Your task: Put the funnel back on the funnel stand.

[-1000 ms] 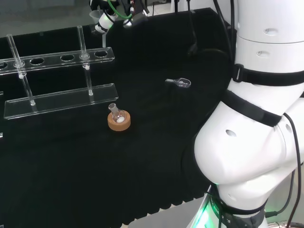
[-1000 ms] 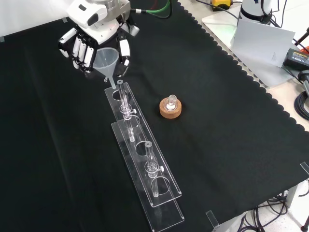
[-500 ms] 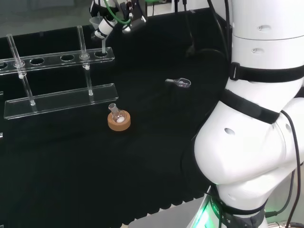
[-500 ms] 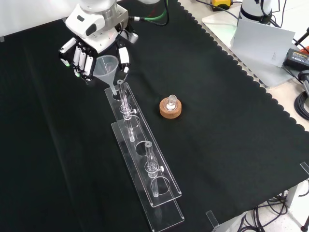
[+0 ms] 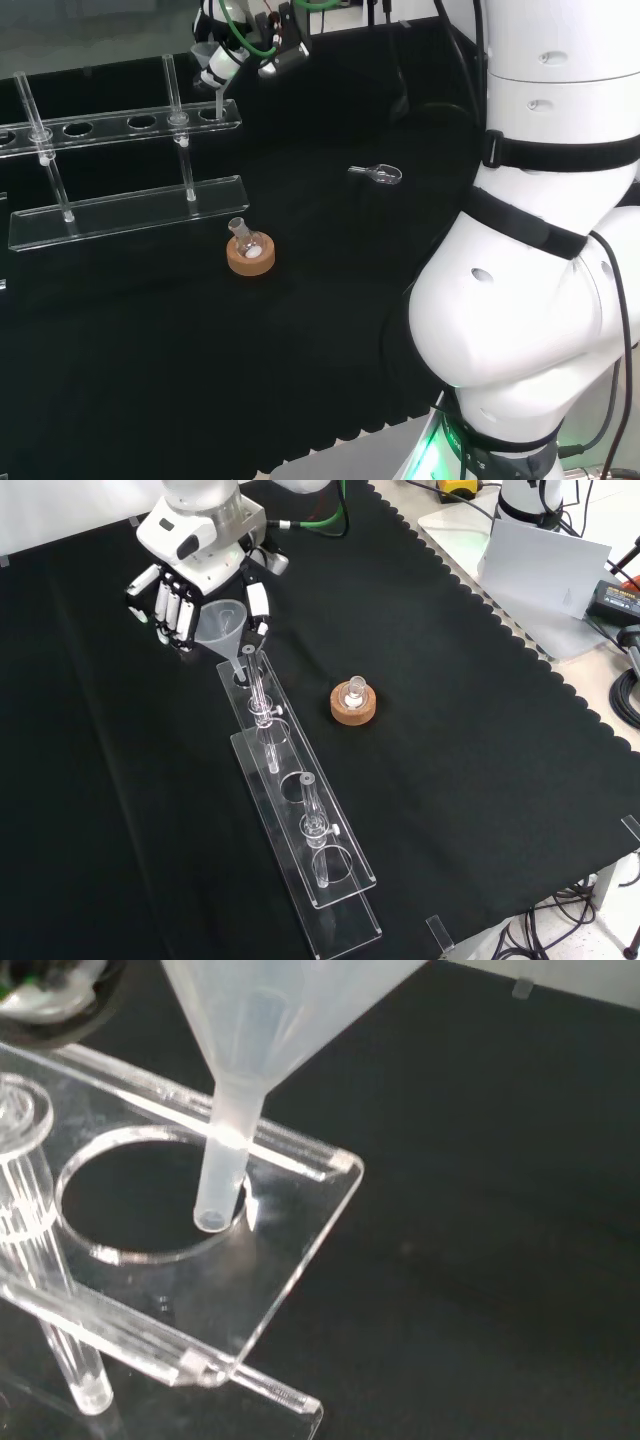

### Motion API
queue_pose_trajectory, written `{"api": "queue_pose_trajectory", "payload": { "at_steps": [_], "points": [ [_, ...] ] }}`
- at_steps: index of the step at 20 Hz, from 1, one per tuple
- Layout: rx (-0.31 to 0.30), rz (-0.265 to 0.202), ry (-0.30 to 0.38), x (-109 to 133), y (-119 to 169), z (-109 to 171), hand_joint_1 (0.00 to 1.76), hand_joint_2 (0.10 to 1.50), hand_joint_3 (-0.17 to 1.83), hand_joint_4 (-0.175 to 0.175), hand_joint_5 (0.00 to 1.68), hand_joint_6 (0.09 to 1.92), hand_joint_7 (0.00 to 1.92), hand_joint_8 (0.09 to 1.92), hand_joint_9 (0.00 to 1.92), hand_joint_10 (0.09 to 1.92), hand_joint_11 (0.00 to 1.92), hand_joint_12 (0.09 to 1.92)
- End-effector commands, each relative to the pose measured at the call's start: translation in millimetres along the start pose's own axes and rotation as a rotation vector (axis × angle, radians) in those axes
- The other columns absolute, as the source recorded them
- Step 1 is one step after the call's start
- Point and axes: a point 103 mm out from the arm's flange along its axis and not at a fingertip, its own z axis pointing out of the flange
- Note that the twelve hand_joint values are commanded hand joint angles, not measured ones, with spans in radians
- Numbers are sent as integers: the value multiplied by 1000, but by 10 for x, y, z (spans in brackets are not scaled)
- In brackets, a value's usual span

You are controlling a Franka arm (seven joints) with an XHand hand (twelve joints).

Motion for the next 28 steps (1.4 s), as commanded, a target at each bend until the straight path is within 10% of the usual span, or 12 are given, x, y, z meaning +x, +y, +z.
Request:
{"api": "queue_pose_trajectory", "payload": {
  "at_steps": [1,16,28],
  "points": [
    [6,9,20,60,-31,173,856,538,622,175,1107,541,1314,417,911,320,0,1577],
    [38,-7,41,154,38,335,769,541,631,172,1011,570,1249,398,890,305,0,1545],
    [107,-12,2,132,-76,207,441,619,340,44,616,333,828,289,588,485,0,1445]
  ]
}}
